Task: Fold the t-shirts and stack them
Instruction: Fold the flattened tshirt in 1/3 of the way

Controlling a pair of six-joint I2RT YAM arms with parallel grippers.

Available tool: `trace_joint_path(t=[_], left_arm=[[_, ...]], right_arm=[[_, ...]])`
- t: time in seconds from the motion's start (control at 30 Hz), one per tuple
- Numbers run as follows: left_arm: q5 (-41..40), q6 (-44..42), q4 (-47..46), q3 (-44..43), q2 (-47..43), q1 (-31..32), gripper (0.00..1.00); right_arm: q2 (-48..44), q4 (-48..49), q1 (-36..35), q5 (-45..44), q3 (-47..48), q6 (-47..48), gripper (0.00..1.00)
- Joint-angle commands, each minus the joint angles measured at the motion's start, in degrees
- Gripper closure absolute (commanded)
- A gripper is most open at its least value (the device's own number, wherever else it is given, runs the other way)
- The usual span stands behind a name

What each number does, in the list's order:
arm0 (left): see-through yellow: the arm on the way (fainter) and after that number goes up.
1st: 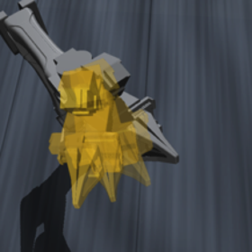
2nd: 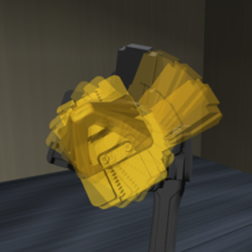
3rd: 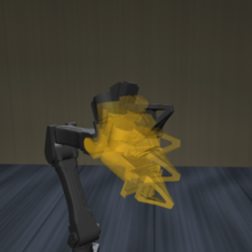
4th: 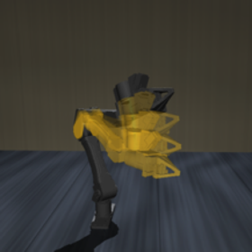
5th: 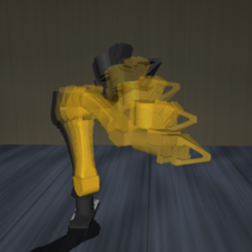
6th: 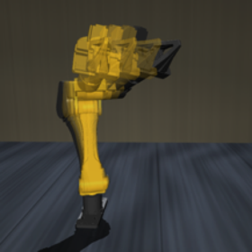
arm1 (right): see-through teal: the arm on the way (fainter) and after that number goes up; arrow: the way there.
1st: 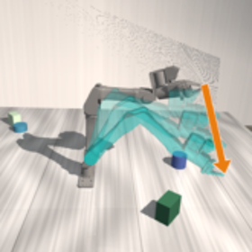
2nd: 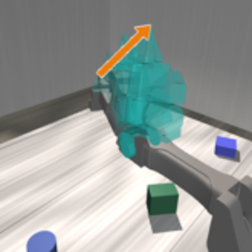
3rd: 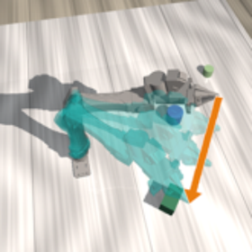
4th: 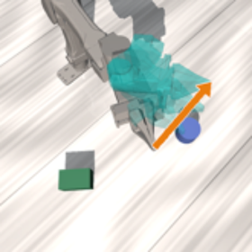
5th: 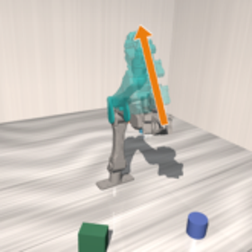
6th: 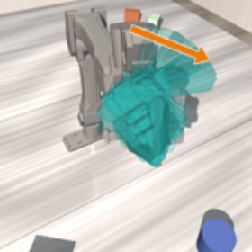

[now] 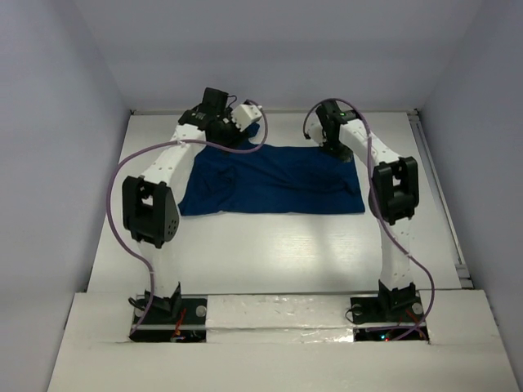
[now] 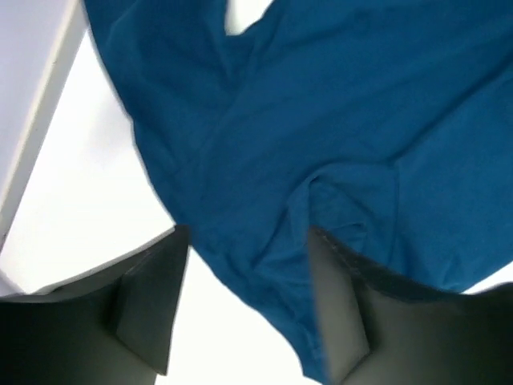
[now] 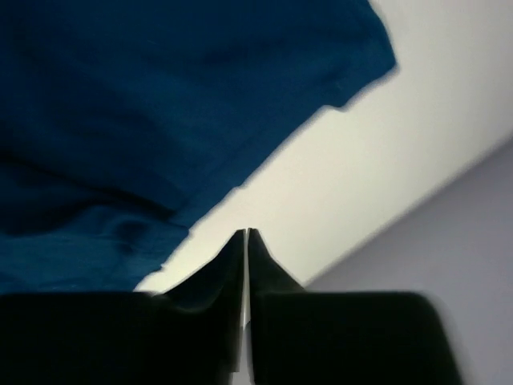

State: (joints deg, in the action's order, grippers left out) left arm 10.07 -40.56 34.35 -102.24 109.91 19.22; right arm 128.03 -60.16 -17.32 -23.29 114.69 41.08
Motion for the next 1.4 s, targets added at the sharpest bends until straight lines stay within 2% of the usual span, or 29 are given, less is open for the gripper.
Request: trace_joint_path(t=[0.0, 0.03, 0.07, 0.13, 0.17, 0.2, 0.33, 0.63, 0.83, 1.37], left_arm=[[5.4, 1.4, 4.3, 0.1, 1.7, 0.7, 0.52], [5.3, 1.1, 3.4, 2.5, 1.2, 0.7, 0.61], [5.0, 1.0, 2.2, 4.9, -0.3, 0.7, 0.78], [5.2, 1.2, 0.2, 11.1, -1.5, 0.7, 0.96], [5.8, 1.5, -0.2, 12.7, -2.6, 0.7, 1.0], [6.7, 1.7, -0.3, 15.1, -3.0, 0.7, 1.0], [10.4, 4.6, -0.3, 18.9, -4.6, 0.7, 1.0], [9.1, 6.8, 0.1, 21.7, -4.3, 0.7, 1.0], [9.3, 5.9, 0.4, 25.8, -5.8, 0.7, 1.0], [7.8, 1.3, 4.1, 39.0, -8.3, 0.7, 1.0]], right_arm=[[-6.2, -3.6, 0.1, 14.9, -1.0, -1.4, 1.0], [-7.3, -3.6, 0.1, 16.5, -2.6, -1.0, 1.0], [-8.3, -3.8, 0.1, 18.0, -4.0, -0.6, 1.0], [-10.9, -4.1, -0.4, 22.8, -7.1, 0.5, 1.0], [-11.4, -4.3, -0.4, 25.8, -7.7, 0.8, 1.0], [-11.7, -5.0, -0.4, 29.7, -8.2, 0.8, 1.0], [-11.4, -6.4, -2.0, 36.0, -9.8, -0.1, 1.0], [-6.1, -4.4, -3.7, 42.9, -14.7, -8.5, 1.0], [-8.0, -1.1, -3.7, 43.2, -21.3, -11.3, 1.0], [-11.0, 1.6, -3.7, 44.5, -31.9, -10.6, 1.0]])
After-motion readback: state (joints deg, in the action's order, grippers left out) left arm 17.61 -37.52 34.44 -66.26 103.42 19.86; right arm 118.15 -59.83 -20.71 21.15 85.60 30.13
